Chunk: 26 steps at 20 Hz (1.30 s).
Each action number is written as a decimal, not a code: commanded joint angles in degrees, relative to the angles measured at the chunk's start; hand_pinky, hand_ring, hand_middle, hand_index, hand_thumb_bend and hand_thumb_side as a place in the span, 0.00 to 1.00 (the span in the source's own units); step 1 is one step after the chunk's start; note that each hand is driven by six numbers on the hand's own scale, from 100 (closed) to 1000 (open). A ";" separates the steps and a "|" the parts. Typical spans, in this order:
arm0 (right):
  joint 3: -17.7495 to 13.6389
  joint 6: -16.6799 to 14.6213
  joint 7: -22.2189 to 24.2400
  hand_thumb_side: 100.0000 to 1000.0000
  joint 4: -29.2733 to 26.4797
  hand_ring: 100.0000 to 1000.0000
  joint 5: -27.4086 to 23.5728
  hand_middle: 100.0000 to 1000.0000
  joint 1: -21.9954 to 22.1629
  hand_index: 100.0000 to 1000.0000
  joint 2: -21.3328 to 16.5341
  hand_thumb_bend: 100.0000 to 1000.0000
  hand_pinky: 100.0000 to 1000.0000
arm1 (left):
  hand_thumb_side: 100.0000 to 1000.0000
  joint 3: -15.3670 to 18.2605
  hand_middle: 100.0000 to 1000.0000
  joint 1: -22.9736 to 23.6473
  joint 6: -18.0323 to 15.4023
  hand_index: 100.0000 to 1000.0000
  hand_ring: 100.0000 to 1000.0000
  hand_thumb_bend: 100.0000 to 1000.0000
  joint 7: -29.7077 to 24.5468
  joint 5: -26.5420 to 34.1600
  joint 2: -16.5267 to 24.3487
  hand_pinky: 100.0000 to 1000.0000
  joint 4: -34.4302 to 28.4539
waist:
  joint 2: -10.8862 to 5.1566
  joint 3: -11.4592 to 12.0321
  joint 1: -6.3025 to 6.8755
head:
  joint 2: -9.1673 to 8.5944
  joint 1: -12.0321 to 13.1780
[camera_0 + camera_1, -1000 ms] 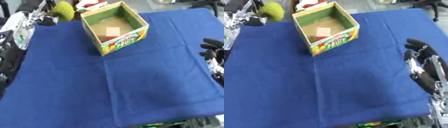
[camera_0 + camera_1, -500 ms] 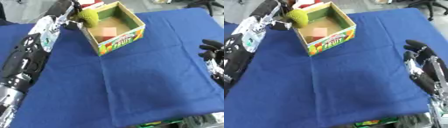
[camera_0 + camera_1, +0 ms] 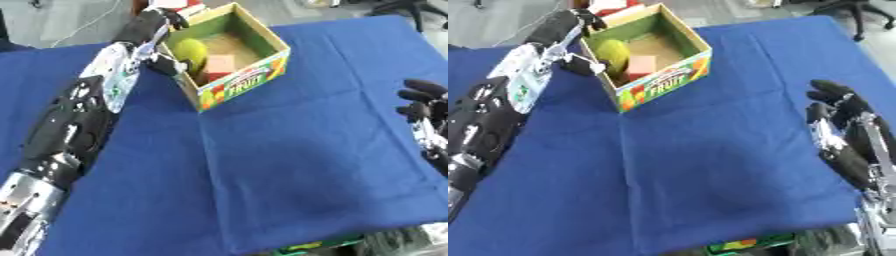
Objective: Pick up objects on the table and place them in the box.
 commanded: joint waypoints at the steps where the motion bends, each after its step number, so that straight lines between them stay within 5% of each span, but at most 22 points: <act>1: -0.14 -0.08 0.12 0.50 -0.52 0.84 -0.34 0.83 -0.52 0.82 -0.42 0.00 0.74 | 0.30 0.41 0.75 -0.76 0.01 0.89 0.67 0.68 0.86 0.93 1.57 0.60 -1.18 | -0.98 0.03 -0.24 | -0.80 -0.24; 9: -0.44 0.03 -0.11 0.50 -0.58 0.84 -0.14 0.83 -0.69 0.82 -0.48 0.00 0.74 | 0.29 2.59 0.65 3.50 3.63 0.80 0.63 0.58 5.17 19.28 9.90 0.52 -15.70 | -0.82 1.49 0.01 | -1.04 -0.30; 16: -0.65 0.07 -0.25 0.50 -0.72 0.84 -0.10 0.83 -0.89 0.82 -0.60 0.00 0.74 | 0.28 6.99 0.61 15.89 5.91 0.76 0.62 0.51 10.25 39.36 18.14 0.49 -37.02 | -0.43 3.75 -0.03 | -1.18 -0.45; 21: -0.64 0.14 -0.25 0.50 -0.98 0.84 -0.20 0.83 -1.10 0.82 -0.47 0.00 0.74 | 0.27 11.39 0.59 28.32 5.94 0.75 0.61 0.48 15.55 47.91 16.92 0.48 -49.98 | -0.12 5.19 -0.08 | -1.15 0.45; 26: -0.57 0.28 -0.25 0.51 -1.14 0.84 -0.47 0.83 -1.04 0.82 -0.47 0.00 0.74 | 0.28 14.06 0.60 36.29 6.73 0.75 0.62 0.47 17.22 47.21 10.75 0.48 -55.14 | -0.18 6.82 -0.22 | -0.49 0.78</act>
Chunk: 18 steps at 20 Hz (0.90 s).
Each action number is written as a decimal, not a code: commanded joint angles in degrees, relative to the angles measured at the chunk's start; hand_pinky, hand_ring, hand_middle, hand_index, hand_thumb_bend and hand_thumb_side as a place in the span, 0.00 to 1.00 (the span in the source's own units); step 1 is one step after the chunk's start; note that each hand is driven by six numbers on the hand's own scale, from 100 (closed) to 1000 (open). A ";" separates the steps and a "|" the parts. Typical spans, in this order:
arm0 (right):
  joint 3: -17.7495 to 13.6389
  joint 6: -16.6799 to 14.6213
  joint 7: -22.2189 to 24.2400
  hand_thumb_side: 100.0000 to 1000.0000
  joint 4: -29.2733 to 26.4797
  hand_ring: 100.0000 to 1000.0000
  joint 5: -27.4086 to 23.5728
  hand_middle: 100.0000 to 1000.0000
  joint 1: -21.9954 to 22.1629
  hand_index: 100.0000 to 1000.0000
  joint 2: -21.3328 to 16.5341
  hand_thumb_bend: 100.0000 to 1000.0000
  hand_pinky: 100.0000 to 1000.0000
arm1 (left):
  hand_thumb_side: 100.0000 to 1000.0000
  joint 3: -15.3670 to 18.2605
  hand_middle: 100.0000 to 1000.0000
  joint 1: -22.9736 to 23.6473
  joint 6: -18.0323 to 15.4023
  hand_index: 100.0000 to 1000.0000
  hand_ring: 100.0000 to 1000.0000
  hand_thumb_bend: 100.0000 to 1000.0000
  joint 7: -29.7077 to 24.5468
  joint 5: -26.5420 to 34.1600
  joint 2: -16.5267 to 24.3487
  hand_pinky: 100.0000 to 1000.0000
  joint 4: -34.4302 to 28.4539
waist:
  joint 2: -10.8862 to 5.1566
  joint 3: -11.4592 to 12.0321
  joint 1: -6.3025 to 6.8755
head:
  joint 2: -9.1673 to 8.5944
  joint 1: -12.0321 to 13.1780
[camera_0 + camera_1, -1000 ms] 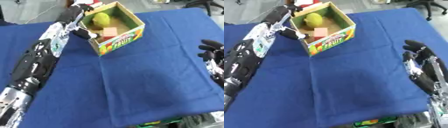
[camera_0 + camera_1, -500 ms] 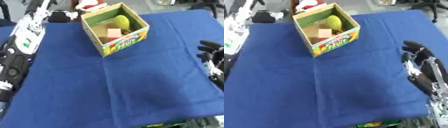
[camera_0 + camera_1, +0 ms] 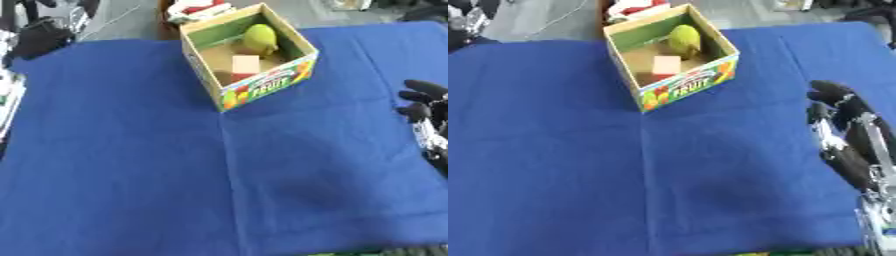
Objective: Pick up objects on the table and place them in the box.
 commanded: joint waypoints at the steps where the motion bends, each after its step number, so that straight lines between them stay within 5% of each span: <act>1: -0.09 0.11 0.02 0.51 -1.14 0.84 -0.53 0.83 -0.58 0.82 -0.41 0.00 0.74 | 0.27 1.95 0.60 2.11 0.12 0.75 0.62 0.47 0.80 -0.64 -2.84 0.48 -3.52 | -0.86 0.51 -0.19 | 0.19 0.53; 9: 0.55 0.26 0.72 0.51 -1.36 0.84 -0.91 0.83 -1.14 0.82 0.04 0.00 0.74 | 0.28 2.65 0.59 9.73 -0.91 0.76 0.61 0.45 1.90 -2.23 -8.78 0.47 -5.34 | -0.88 0.82 -0.06 | 2.44 1.48; 18: 0.83 0.30 0.95 0.51 -1.34 0.83 -1.00 0.83 -1.36 0.82 0.03 0.00 0.74 | 0.29 3.07 0.59 13.18 -0.40 0.76 0.61 0.44 1.91 -4.09 -12.11 0.47 -4.71 | -0.69 0.71 -0.15 | 2.89 1.59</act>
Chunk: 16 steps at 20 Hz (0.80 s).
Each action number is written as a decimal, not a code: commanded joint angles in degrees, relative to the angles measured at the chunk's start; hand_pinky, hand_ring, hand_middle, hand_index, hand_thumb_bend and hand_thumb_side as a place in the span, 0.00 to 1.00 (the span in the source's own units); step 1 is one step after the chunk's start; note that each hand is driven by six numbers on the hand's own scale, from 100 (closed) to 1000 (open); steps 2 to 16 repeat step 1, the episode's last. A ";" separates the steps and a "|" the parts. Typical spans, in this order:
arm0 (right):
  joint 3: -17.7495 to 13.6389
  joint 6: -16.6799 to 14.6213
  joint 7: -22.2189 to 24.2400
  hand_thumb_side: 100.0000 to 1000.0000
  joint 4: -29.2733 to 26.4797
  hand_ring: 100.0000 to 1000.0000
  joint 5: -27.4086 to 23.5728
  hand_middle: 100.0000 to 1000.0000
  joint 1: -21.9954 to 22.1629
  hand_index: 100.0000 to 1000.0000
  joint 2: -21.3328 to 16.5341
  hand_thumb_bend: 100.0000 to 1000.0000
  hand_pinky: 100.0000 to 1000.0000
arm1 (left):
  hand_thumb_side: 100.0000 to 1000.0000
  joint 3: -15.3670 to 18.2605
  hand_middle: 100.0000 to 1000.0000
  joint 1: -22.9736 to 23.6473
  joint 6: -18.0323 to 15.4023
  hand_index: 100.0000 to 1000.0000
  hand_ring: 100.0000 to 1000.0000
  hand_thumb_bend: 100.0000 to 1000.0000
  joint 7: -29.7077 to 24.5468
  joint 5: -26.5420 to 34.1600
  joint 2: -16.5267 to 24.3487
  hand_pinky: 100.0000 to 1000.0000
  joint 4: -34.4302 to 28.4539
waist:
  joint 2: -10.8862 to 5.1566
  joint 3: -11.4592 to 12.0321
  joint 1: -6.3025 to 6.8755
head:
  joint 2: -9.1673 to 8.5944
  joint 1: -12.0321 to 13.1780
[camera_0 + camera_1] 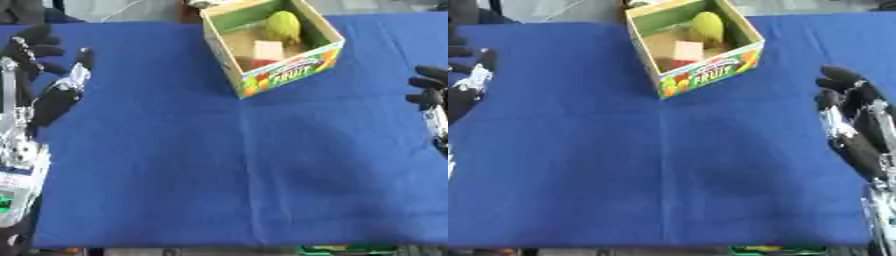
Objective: Pick up objects on the table and place them in the box.
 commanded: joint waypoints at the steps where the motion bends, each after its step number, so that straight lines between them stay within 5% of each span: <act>1: 0.16 -0.09 0.27 0.51 -1.29 0.83 -0.45 0.83 -0.79 0.82 -0.44 0.00 0.74 | 0.29 0.54 0.59 0.13 0.07 0.76 0.61 0.44 -0.07 -0.65 -0.18 0.46 -0.70 | -0.66 -0.04 -0.13 | 0.31 0.23; 16: 0.16 -0.09 0.27 0.51 -1.29 0.83 -0.45 0.83 -0.79 0.82 -0.44 0.00 0.74 | 0.29 0.54 0.59 0.13 0.07 0.76 0.61 0.44 -0.07 -0.65 -0.18 0.46 -0.70 | -0.66 -0.04 -0.13 | 0.31 0.23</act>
